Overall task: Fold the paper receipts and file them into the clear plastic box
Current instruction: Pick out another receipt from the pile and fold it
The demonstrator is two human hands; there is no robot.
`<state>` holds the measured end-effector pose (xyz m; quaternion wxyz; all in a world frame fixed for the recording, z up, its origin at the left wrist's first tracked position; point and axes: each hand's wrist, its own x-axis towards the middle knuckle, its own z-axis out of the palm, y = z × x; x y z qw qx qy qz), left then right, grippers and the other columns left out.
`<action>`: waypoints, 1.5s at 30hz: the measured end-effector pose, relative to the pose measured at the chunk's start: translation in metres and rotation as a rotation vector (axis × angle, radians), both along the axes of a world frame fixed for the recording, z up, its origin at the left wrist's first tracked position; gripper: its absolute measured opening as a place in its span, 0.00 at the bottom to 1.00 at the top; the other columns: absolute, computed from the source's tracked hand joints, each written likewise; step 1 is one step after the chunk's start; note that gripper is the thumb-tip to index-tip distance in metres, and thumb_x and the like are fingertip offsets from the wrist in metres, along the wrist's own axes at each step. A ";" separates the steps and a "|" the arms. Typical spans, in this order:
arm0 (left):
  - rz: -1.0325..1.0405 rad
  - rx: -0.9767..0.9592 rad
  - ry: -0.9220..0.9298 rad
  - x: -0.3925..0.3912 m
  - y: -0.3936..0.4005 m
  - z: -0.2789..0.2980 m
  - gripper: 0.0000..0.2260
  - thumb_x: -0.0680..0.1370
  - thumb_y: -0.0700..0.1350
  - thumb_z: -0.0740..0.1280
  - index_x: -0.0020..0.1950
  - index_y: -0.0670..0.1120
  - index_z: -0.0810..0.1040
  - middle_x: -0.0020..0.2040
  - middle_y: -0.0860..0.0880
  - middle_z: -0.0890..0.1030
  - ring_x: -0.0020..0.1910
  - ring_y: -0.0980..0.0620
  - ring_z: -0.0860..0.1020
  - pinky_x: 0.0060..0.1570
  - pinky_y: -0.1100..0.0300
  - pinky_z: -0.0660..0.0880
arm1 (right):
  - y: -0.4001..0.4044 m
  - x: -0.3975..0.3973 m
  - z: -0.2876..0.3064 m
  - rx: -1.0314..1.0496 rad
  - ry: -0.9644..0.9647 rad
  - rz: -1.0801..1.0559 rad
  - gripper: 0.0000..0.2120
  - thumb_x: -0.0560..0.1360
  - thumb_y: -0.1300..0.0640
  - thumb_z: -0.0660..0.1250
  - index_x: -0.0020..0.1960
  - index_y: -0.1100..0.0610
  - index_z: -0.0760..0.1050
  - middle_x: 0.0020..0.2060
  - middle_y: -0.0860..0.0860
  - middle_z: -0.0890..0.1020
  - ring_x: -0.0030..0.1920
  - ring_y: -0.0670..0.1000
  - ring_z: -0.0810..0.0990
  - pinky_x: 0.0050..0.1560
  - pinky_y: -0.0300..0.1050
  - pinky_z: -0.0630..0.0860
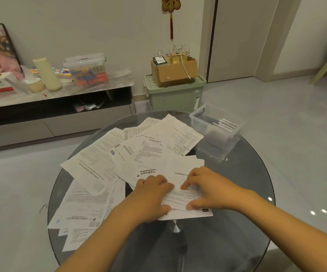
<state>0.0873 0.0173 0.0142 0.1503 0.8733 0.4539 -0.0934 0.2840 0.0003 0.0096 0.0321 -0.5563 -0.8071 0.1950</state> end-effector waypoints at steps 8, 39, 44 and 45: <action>-0.037 0.043 -0.016 -0.001 0.002 0.005 0.25 0.77 0.56 0.63 0.73 0.55 0.62 0.69 0.55 0.65 0.66 0.52 0.63 0.66 0.57 0.59 | -0.002 -0.006 0.000 0.051 -0.069 0.063 0.27 0.69 0.41 0.70 0.66 0.41 0.68 0.62 0.45 0.68 0.63 0.47 0.63 0.60 0.39 0.63; 0.051 -0.121 -0.391 -0.009 0.015 0.000 0.09 0.78 0.52 0.63 0.48 0.51 0.80 0.52 0.57 0.78 0.49 0.59 0.75 0.52 0.59 0.73 | 0.008 0.004 0.007 -0.183 0.307 -0.067 0.19 0.74 0.40 0.61 0.48 0.55 0.81 0.43 0.47 0.81 0.43 0.46 0.77 0.46 0.39 0.73; 0.204 -0.148 -0.554 -0.006 0.016 0.001 0.12 0.79 0.50 0.61 0.37 0.51 0.73 0.33 0.56 0.74 0.33 0.58 0.70 0.36 0.63 0.66 | 0.010 0.009 0.012 -0.255 0.414 -0.111 0.27 0.71 0.37 0.61 0.45 0.62 0.78 0.38 0.50 0.81 0.36 0.48 0.77 0.39 0.42 0.74; 0.235 -0.131 -0.582 -0.005 0.017 -0.001 0.12 0.80 0.50 0.60 0.37 0.51 0.71 0.33 0.56 0.73 0.32 0.58 0.70 0.34 0.63 0.65 | 0.010 0.009 0.010 -0.243 0.412 -0.120 0.21 0.71 0.40 0.66 0.47 0.58 0.80 0.43 0.48 0.83 0.40 0.47 0.80 0.42 0.43 0.77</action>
